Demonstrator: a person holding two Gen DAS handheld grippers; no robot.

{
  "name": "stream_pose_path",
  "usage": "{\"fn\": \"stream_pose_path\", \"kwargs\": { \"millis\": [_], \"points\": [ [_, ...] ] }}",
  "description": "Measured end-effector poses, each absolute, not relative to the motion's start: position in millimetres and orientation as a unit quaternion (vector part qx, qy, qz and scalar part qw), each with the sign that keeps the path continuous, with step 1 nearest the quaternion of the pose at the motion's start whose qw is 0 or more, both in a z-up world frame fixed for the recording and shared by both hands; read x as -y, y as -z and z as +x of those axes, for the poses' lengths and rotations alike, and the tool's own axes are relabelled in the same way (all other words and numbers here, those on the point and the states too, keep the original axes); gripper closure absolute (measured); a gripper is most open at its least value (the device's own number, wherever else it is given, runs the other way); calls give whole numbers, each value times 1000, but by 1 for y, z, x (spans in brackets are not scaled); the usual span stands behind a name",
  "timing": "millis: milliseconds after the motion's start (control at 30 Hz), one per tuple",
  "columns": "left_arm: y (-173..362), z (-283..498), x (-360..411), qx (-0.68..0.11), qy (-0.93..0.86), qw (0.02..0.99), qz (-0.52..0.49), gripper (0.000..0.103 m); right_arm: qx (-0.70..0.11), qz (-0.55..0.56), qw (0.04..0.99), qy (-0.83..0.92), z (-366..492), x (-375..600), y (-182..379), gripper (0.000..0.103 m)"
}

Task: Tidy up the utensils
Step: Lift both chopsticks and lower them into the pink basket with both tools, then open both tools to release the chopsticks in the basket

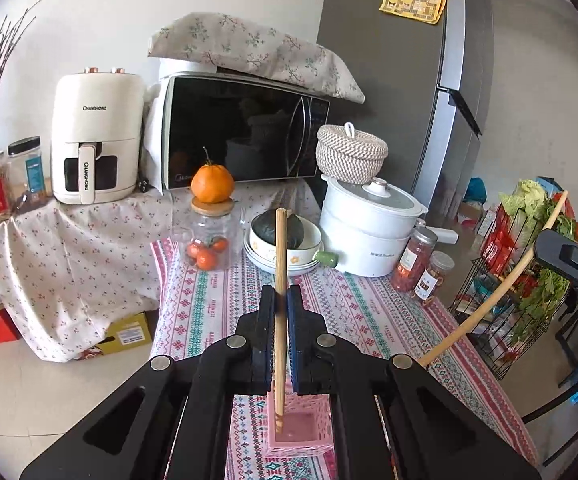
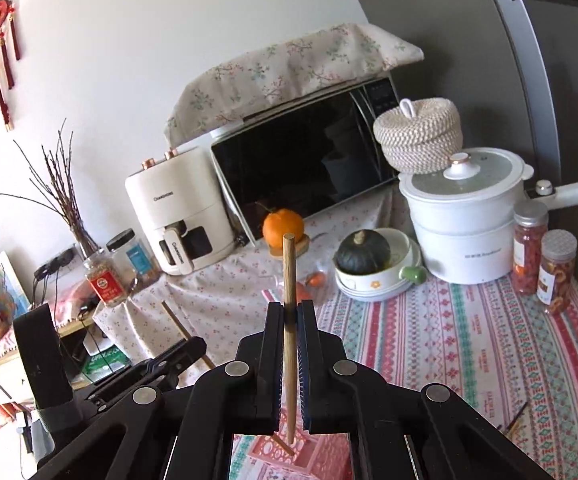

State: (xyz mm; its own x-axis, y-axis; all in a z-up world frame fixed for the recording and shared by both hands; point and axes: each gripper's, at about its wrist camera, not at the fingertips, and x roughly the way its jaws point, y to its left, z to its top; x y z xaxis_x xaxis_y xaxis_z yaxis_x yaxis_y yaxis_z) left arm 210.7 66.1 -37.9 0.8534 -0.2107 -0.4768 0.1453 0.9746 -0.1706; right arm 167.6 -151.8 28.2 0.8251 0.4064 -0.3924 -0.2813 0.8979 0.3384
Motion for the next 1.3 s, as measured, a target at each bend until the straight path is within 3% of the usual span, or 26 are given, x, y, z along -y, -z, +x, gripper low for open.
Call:
{"fn": "stream_pose_path", "kwargs": {
  "millis": [367,800,867,900,933,1000,1067,1133,1300],
  "points": [
    [65,240,-67,-317,99,941,-73,97,-346,85,919,-169,210,116,21,98],
    [66,243,-62,-307,97,944,-74,96,-365,98,912,-163,229,114,42,93],
    [66,243,-61,-310,97,943,-74,93,-359,104,912,-168,230,116,41,80],
    [66,243,-61,-314,96,942,-75,84,-356,107,913,-169,229,118,41,64],
    [66,243,-61,-316,94,941,-77,67,-352,109,914,-170,228,119,39,49],
    [64,240,-62,-313,93,941,-87,47,-344,107,917,-171,224,121,36,38],
    [62,237,-61,-311,94,941,-91,43,-336,104,920,-171,220,124,32,30],
    [59,235,-61,-315,94,940,-93,36,-327,107,924,-168,215,131,28,16],
    [56,225,-58,-328,91,935,-97,16,-321,102,931,-141,207,152,26,0]
  ]
}}
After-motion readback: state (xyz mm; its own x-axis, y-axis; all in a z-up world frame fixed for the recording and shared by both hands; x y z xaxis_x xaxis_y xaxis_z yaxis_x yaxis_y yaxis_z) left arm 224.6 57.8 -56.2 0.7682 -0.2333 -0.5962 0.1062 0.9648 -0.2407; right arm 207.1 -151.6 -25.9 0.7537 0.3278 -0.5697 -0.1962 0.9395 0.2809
